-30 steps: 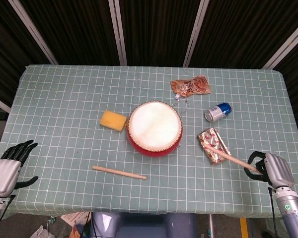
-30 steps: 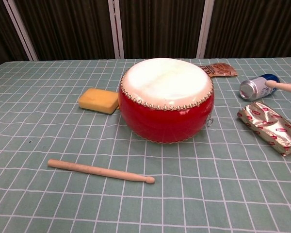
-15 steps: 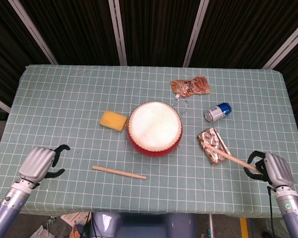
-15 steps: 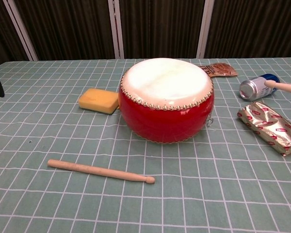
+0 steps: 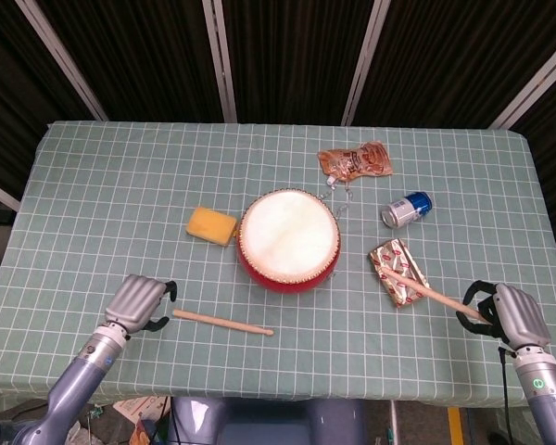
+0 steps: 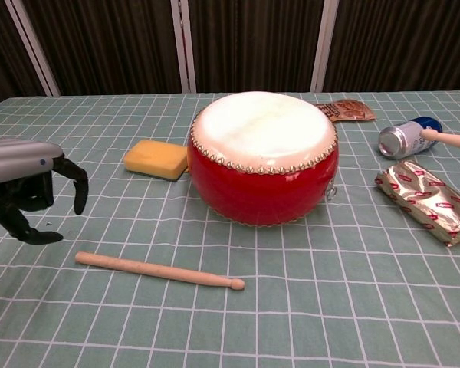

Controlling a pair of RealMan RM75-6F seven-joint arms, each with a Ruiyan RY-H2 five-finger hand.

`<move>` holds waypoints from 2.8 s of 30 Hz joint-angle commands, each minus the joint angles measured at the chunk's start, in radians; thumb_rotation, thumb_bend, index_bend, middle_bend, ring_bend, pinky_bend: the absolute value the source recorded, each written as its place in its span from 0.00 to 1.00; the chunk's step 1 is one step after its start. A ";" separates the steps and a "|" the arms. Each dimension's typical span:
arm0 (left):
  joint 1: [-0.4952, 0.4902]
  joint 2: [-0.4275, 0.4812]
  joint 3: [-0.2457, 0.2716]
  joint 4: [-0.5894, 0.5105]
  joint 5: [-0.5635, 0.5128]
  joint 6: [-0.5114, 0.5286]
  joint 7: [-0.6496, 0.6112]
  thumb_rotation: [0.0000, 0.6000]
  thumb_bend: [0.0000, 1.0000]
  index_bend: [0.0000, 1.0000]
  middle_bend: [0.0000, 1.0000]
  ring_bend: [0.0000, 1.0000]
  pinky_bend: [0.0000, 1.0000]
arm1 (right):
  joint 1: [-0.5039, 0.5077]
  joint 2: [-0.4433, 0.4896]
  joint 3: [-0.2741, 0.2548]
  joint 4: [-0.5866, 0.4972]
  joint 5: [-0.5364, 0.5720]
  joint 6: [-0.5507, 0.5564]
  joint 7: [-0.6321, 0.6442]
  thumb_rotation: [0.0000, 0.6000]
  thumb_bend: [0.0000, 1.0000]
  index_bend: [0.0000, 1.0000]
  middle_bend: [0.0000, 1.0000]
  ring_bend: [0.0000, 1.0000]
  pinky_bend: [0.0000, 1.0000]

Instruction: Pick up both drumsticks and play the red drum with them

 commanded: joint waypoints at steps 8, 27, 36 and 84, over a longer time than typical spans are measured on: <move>-0.091 -0.176 0.018 0.093 -0.129 0.039 0.109 1.00 0.24 0.46 1.00 1.00 1.00 | 0.008 0.001 0.002 0.007 0.030 -0.010 0.009 1.00 0.58 0.98 1.00 1.00 1.00; -0.145 -0.295 0.045 0.202 -0.207 0.075 0.131 1.00 0.26 0.48 1.00 1.00 1.00 | 0.015 0.003 -0.003 0.010 0.041 -0.014 0.014 1.00 0.58 0.98 1.00 1.00 1.00; -0.160 -0.340 0.054 0.244 -0.226 0.075 0.126 1.00 0.26 0.49 1.00 1.00 1.00 | 0.017 0.004 -0.005 0.010 0.042 -0.013 0.013 1.00 0.58 0.98 1.00 1.00 1.00; -0.239 0.195 -0.257 0.088 -0.105 0.030 -0.336 1.00 0.51 0.77 1.00 1.00 1.00 | 0.206 0.070 0.111 -0.223 0.245 -0.012 -0.303 1.00 0.58 0.98 1.00 1.00 1.00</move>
